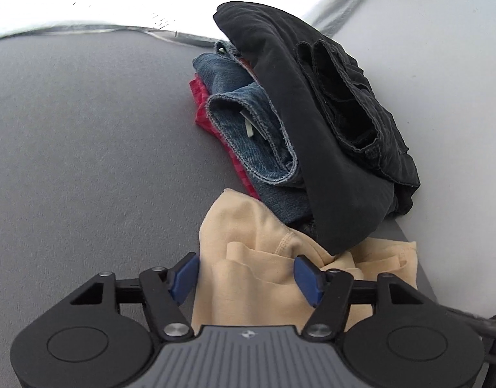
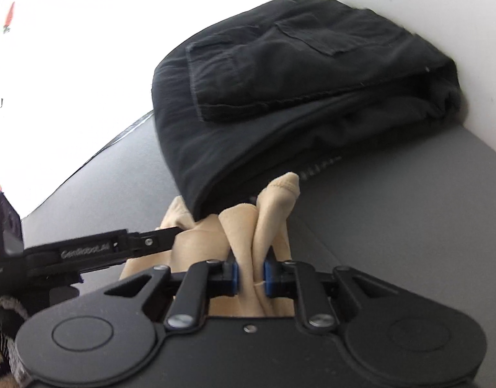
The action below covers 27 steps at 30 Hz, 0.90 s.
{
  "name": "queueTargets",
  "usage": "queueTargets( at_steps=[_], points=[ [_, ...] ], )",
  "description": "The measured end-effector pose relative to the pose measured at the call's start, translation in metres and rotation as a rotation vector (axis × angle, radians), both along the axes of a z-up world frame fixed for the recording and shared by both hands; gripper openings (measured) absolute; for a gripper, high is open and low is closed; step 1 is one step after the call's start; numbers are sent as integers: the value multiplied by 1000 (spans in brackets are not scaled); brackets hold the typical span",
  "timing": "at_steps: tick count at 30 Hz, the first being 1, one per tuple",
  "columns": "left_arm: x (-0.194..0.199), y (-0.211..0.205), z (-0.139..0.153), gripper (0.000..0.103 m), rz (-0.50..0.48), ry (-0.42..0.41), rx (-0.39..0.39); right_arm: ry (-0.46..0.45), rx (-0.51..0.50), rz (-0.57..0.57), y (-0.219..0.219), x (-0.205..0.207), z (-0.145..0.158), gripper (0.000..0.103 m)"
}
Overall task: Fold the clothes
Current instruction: 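Lower the folded shirt onto the dark clothes stack with both grippers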
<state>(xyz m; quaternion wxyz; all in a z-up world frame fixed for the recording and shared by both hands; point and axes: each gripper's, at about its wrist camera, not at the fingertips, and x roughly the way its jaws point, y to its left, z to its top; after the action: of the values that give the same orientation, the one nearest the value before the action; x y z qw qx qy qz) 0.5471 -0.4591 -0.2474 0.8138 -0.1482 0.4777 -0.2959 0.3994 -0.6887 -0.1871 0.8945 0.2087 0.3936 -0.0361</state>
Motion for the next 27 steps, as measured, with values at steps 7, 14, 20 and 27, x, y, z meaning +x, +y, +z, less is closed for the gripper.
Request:
queueTargets(
  at_steps=[7,14,20,27],
  points=[
    [-29,17,-4,16,146,132,-134,-50,4,7,10,-21,20,14],
    [-75,18,76,15,132,-36,-186,-165,56,-34,-7,-57,67,13],
    [-104,3,129,15,108,-152,-234,-285,2,-38,-22,-81,112,13],
    [-90,-41,194,11,144,-281,-325,-411,-55,-83,-72,-31,153,13]
  ],
)
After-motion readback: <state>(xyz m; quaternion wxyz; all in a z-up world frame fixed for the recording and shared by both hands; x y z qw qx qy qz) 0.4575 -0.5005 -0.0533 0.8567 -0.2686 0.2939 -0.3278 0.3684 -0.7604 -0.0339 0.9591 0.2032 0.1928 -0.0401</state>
